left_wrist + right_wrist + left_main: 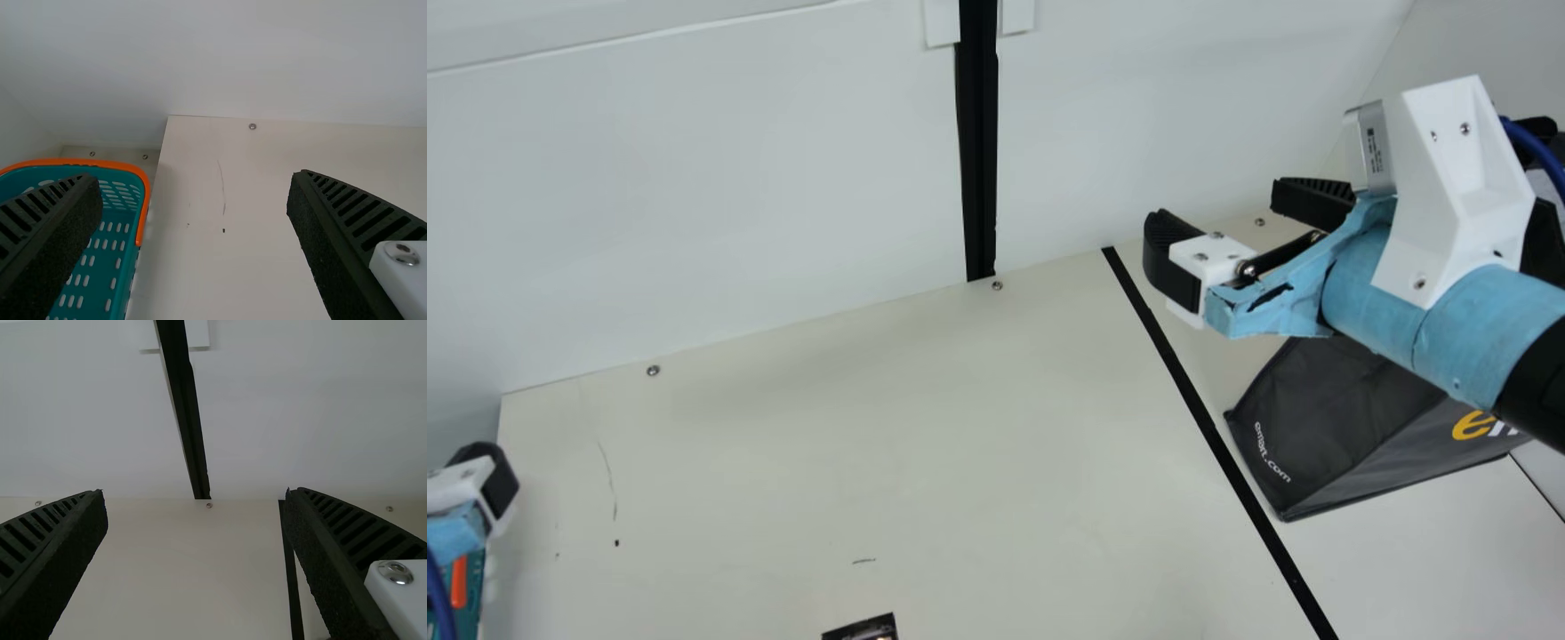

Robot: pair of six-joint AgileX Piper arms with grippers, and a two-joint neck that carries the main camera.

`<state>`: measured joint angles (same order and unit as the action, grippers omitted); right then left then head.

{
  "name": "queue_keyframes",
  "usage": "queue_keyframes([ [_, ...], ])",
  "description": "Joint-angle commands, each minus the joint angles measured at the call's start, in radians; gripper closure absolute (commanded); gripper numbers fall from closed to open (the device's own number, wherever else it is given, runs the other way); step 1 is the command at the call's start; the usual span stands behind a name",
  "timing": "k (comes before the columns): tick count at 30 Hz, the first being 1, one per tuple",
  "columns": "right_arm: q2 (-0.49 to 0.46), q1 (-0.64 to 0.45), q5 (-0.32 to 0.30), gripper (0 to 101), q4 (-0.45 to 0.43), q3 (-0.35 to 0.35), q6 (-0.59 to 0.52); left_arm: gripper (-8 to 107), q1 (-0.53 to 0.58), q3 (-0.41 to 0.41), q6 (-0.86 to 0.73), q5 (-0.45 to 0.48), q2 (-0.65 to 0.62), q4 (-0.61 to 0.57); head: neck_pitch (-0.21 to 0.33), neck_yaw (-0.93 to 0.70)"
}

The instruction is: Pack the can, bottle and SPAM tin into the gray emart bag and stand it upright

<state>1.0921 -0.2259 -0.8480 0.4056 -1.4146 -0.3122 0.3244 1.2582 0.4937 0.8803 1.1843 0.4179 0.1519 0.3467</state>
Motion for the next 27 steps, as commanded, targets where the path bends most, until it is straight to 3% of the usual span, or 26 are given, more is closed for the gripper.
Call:
queue_keyframes([
  [1,0.000,0.000,0.000,6,0.000,0.000,0.000,9,0.000,0.000,0.000,0.000,0.000,0.000,0.023,0.002],
  [27,0.000,0.000,0.000,6,0.000,0.000,0.000,9,0.000,0.000,0.000,0.000,0.000,0.000,0.023,0.002],
])
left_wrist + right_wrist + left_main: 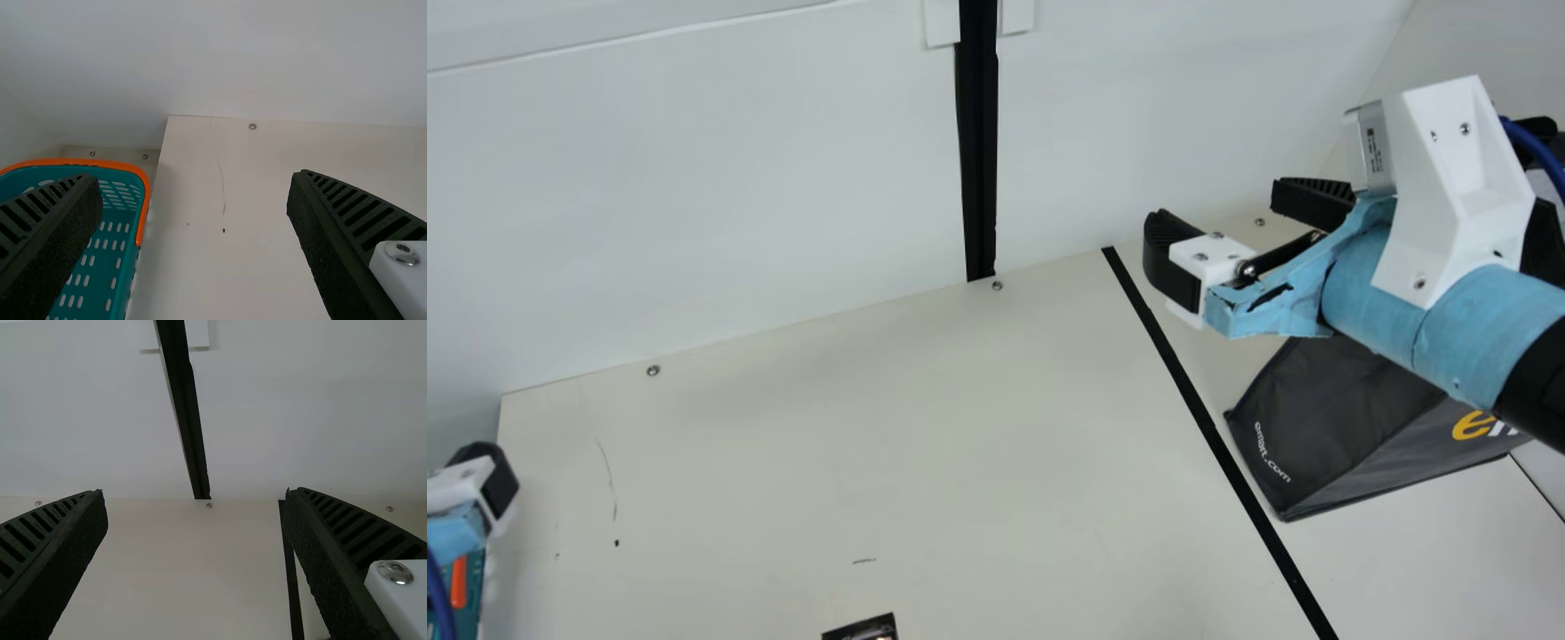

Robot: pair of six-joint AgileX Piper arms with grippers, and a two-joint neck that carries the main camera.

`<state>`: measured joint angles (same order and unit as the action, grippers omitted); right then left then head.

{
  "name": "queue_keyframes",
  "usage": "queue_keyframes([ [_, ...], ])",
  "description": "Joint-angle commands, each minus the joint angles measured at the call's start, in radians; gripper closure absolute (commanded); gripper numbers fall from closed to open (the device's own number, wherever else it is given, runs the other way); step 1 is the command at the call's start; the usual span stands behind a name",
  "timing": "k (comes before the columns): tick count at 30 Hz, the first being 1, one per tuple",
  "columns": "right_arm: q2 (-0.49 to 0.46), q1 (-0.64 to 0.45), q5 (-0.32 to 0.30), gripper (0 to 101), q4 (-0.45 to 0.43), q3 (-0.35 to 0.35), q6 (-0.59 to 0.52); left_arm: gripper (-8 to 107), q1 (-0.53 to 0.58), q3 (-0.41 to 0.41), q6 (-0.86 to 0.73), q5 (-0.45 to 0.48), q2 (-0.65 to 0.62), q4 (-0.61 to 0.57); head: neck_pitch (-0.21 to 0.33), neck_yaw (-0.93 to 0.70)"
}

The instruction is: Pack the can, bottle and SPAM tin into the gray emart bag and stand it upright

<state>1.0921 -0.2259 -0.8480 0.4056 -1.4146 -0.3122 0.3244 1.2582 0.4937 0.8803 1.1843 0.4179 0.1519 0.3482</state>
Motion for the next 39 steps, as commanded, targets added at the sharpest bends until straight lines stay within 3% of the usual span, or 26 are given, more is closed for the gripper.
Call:
queue_keyframes([
  [1,0.000,0.000,0.000,6,0.000,0.000,0.000,9,0.000,0.000,0.000,0.000,0.000,0.000,0.023,0.001],
  [39,0.000,0.000,0.000,6,0.000,0.000,0.000,9,0.000,0.000,0.000,0.000,0.000,0.000,0.023,0.001],
])
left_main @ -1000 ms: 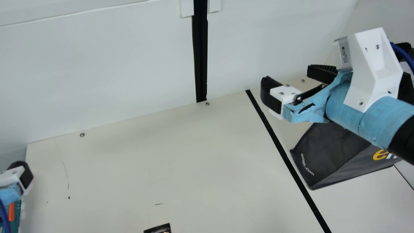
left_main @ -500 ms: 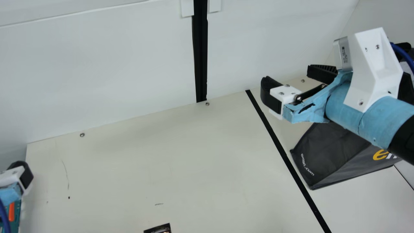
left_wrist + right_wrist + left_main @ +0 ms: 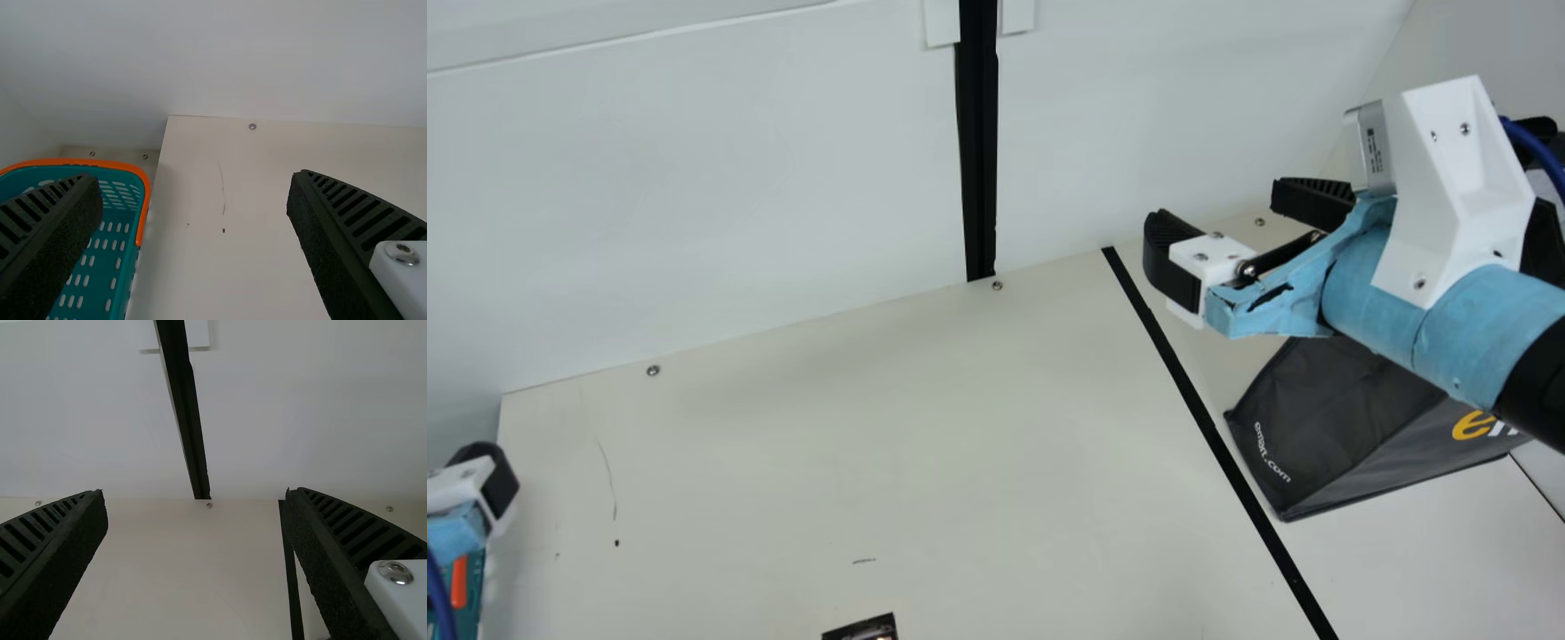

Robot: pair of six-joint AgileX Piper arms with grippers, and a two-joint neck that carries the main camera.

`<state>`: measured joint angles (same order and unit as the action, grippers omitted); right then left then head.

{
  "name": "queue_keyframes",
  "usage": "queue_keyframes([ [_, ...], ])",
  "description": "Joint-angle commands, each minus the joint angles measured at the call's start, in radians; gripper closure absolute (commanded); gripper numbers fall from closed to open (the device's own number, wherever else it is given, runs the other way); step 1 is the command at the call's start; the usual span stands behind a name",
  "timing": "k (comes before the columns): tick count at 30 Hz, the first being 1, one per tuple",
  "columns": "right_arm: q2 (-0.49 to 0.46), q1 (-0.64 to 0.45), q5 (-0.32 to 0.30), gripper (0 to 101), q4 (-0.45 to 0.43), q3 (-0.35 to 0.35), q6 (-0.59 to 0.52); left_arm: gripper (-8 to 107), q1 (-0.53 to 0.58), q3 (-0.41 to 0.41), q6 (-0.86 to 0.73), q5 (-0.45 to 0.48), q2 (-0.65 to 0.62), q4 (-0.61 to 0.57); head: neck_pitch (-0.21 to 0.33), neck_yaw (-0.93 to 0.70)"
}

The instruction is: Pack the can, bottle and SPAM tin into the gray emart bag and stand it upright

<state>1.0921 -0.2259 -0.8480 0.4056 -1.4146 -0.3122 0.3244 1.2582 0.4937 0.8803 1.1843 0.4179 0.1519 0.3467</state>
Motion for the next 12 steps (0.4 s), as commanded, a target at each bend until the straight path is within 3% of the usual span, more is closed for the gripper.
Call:
queue_keyframes([
  [1,0.000,0.000,0.000,6,0.000,0.000,0.000,9,0.000,0.000,0.000,0.000,0.000,0.000,0.023,0.002],
  [12,0.000,0.000,0.000,6,0.000,0.000,0.000,9,0.000,0.000,0.000,0.000,0.000,0.000,0.023,0.002],
])
